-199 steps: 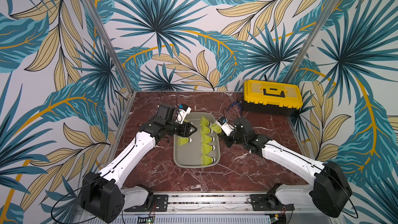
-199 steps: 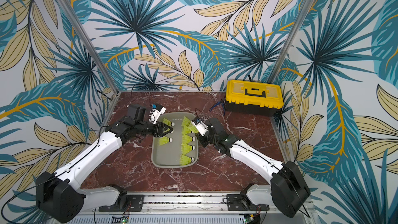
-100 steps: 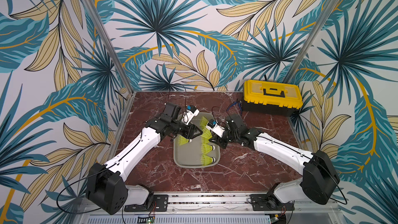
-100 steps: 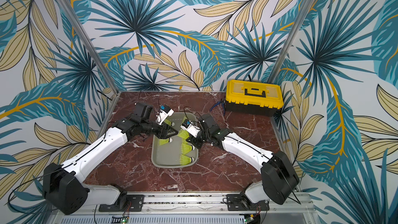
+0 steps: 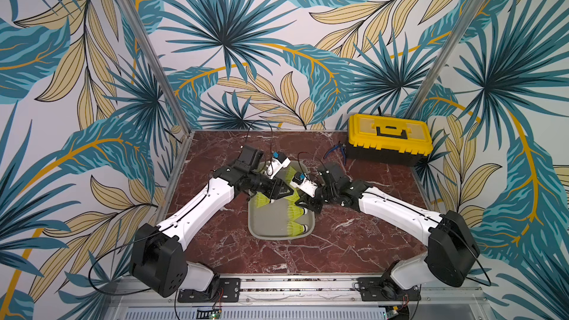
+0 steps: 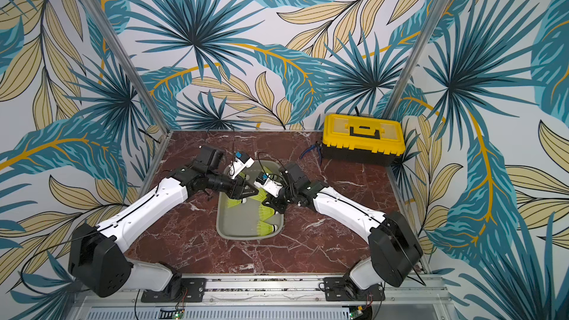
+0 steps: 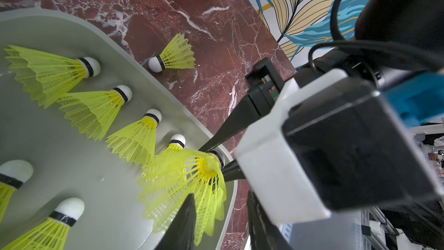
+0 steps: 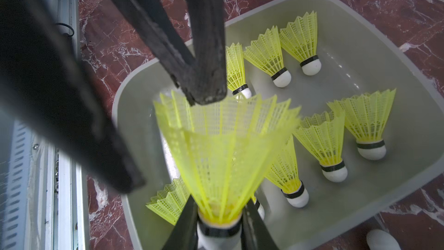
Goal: Put the shuttlecocks into the storage box
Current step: Place the shuttlecock in the storage box.
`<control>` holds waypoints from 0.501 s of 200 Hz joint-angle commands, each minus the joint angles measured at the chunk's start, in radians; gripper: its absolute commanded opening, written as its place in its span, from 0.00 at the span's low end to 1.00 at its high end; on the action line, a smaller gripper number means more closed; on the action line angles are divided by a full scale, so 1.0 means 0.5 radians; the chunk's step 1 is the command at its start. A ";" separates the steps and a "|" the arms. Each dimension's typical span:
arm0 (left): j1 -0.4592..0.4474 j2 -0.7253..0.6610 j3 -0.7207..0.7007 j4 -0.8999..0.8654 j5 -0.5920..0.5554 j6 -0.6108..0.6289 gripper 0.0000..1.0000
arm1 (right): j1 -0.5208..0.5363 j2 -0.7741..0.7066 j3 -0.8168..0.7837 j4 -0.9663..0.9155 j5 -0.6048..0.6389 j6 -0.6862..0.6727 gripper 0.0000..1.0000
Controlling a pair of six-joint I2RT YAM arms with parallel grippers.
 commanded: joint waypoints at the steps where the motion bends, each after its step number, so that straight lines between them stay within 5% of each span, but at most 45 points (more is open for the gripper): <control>1: -0.007 0.016 0.104 -0.045 0.024 0.034 0.32 | 0.012 0.021 0.030 -0.041 -0.031 -0.028 0.21; 33: -0.013 0.043 0.098 -0.038 0.034 0.024 0.20 | 0.014 0.020 0.030 -0.040 -0.019 -0.018 0.22; 51: -0.013 0.055 0.102 -0.023 0.048 0.007 0.00 | 0.016 0.020 0.028 -0.034 0.001 -0.004 0.26; 100: -0.014 0.021 0.074 0.090 -0.026 -0.180 0.00 | 0.014 -0.049 -0.073 0.122 0.174 0.124 0.52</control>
